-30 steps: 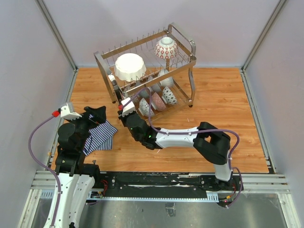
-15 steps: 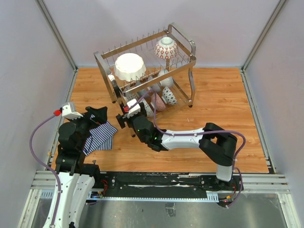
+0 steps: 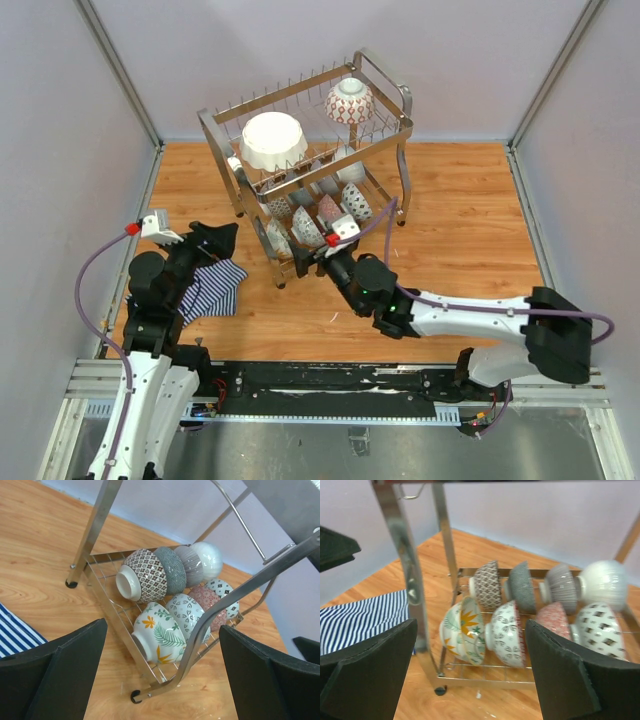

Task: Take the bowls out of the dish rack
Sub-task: Adjust the dish rack at the center of the board.

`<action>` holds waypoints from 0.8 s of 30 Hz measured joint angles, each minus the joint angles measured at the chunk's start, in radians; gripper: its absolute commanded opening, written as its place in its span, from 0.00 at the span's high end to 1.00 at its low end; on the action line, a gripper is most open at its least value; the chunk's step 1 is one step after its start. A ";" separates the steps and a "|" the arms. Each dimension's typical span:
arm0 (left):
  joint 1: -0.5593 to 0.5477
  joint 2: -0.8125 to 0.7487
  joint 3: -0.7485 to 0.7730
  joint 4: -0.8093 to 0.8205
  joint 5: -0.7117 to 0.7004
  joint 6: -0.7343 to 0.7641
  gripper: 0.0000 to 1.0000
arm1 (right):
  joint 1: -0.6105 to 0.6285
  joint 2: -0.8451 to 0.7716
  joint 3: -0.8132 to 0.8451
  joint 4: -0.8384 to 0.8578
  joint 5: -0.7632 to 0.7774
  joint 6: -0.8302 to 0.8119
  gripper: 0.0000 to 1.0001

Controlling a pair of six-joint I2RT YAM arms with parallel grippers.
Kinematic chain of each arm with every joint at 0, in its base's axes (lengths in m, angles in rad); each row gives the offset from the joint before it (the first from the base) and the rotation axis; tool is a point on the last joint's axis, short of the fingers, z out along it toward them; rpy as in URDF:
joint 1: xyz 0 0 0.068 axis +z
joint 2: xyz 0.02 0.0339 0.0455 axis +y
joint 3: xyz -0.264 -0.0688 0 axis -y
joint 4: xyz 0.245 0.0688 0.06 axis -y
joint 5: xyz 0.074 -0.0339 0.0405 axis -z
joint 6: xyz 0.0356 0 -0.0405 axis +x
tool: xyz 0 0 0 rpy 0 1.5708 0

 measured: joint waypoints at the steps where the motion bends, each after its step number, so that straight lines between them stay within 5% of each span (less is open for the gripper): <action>1: 0.000 0.006 -0.006 0.008 0.005 -0.003 0.00 | -0.001 -0.043 -0.021 -0.017 0.015 -0.011 0.11; 11: -0.035 0.102 -0.025 0.112 0.061 -0.025 0.00 | -0.245 -0.357 -0.079 -0.294 0.024 0.000 0.08; 24: -0.211 0.185 -0.055 0.222 0.076 0.027 0.00 | -0.581 -0.459 -0.132 -0.519 -0.119 0.020 0.06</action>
